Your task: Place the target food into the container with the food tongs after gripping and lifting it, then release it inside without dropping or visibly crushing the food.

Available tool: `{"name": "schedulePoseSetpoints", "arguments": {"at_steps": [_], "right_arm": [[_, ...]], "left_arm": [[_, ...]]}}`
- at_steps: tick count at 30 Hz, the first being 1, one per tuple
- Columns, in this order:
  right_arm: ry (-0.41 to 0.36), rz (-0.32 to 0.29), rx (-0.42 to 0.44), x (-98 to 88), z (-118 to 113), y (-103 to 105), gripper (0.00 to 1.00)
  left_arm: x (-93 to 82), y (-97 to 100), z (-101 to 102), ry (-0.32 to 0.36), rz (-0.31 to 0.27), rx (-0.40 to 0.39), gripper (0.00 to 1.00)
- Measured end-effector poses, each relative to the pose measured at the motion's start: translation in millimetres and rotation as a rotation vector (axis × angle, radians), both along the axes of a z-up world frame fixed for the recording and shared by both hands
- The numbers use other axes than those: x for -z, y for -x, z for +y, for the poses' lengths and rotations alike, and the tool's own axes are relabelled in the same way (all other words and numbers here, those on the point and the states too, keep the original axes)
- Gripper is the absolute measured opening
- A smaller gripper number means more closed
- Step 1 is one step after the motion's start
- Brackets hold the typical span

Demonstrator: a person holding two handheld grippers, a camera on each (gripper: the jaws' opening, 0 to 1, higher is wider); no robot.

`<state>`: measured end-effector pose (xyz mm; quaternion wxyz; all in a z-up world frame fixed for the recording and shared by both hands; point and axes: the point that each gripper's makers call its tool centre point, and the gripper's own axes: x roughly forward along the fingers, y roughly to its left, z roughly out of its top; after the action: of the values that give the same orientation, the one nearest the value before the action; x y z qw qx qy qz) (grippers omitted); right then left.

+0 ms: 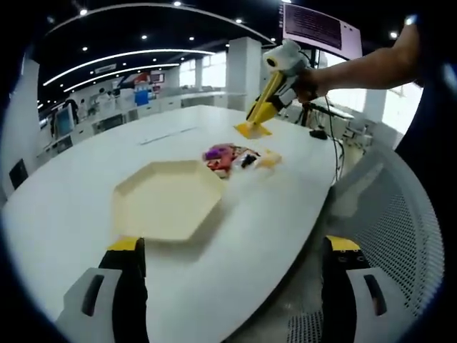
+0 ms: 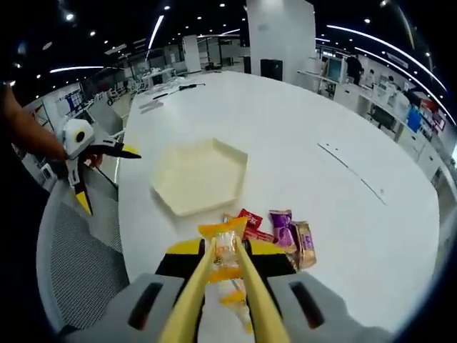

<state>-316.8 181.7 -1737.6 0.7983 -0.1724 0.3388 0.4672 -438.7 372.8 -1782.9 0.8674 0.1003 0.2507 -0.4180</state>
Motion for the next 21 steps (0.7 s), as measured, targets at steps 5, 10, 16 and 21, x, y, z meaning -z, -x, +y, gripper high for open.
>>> {"name": "schedulePoseSetpoints", "arguments": {"at_steps": [5, 10, 16, 21], "right_arm": [[0.006, 0.002, -0.02, -5.6, 15, -8, 0.21], [0.002, -0.005, -0.052, -11.8, 35, -12, 0.21], [0.015, -0.012, -0.092, -14.7, 58, -15, 0.21], [0.005, -0.018, -0.108, -18.4, 83, -21, 0.21]], "left_arm": [[-0.5, 0.2, -1, -0.006, -0.011, 0.008, 0.99], [1.8, 1.6, -1, -0.015, -0.008, 0.015, 0.99], [1.5, -0.1, 0, -0.019, -0.009, 0.015, 0.99], [1.0, -0.1, 0, -0.007, -0.006, 0.016, 0.99]]}}
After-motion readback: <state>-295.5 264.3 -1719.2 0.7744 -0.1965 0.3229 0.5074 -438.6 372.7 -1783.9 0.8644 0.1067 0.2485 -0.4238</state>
